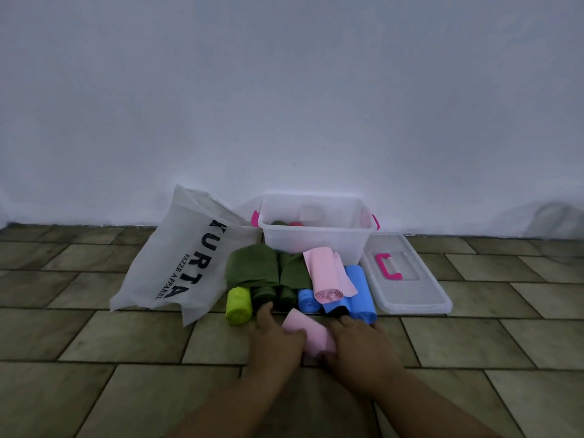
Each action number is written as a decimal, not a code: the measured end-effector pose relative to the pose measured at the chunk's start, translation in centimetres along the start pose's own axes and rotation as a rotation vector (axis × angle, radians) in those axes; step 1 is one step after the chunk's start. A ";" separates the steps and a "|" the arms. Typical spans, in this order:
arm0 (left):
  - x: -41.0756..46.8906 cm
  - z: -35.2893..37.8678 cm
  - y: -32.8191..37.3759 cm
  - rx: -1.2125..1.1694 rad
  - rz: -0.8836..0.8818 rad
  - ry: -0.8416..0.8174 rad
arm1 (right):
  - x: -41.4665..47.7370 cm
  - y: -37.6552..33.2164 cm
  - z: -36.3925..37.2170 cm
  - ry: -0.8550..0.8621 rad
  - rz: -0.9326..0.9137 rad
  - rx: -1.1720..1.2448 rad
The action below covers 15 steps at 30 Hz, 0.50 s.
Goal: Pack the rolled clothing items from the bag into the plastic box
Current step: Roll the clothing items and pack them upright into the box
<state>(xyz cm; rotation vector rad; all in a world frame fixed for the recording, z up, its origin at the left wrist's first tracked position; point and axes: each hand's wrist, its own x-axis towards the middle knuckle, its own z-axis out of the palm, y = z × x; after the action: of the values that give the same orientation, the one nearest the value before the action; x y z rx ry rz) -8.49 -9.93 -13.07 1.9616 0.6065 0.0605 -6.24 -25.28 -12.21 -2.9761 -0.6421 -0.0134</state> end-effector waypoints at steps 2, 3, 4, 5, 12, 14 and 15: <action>-0.9 0.9 0.5 -0.346 -0.290 -0.138 | -0.1 -0.5 -0.3 -0.029 0.046 0.125; -1.4 1.2 0.6 -0.437 -0.360 -0.185 | -0.2 -0.8 -0.5 -0.052 0.067 0.210; -1.8 1.5 0.8 -0.483 -0.377 -0.193 | -0.4 -1.1 -0.5 -0.087 0.090 0.298; -2.0 1.6 1.0 -0.508 -0.366 -0.170 | -0.7 -1.4 -0.6 -0.127 0.119 0.382; -1.7 1.3 0.5 -0.508 -0.200 -0.076 | -2.9 -2.4 -0.4 -0.208 0.276 0.901; -2.0 1.0 0.2 -0.614 -0.203 -0.148 | -2.8 -1.8 -0.7 -0.248 0.366 1.106; -2.1 0.9 0.3 -0.656 -0.201 -0.187 | -2.6 -1.6 -1.0 -0.283 0.389 1.206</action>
<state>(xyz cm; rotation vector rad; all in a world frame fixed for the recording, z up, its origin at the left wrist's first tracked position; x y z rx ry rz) -9.93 -11.68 -12.79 1.2515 0.5673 -0.0456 -9.25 -25.03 -11.17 -1.8605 0.0005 0.5947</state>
